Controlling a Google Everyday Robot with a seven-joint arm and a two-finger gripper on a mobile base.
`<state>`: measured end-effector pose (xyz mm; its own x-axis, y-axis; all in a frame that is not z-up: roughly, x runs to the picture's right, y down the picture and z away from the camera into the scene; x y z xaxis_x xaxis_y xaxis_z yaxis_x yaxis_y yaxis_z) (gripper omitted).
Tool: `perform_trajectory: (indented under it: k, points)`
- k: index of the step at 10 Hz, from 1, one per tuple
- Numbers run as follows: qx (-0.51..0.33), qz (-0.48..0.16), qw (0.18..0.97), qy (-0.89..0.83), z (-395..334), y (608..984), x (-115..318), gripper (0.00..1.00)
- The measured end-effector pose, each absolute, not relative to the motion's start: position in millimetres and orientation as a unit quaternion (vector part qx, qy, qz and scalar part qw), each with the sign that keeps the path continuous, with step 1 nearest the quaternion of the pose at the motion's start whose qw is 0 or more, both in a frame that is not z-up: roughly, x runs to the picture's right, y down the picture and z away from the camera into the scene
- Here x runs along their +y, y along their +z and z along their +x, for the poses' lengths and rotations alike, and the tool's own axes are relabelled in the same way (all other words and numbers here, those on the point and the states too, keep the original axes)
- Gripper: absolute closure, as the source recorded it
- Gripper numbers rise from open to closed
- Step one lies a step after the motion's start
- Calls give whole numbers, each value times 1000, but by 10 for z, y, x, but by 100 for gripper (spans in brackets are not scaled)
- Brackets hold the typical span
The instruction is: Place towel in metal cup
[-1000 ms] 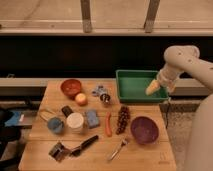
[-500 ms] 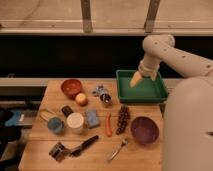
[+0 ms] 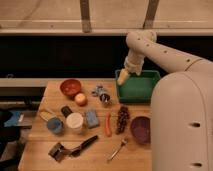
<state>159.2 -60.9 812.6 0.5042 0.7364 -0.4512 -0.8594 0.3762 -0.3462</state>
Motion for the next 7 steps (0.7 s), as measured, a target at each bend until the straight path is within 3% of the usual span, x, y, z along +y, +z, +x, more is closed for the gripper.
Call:
perform_trajectory:
  k: [7]
  points:
    - [102,-274,835,467,1267,8310,-604,20]
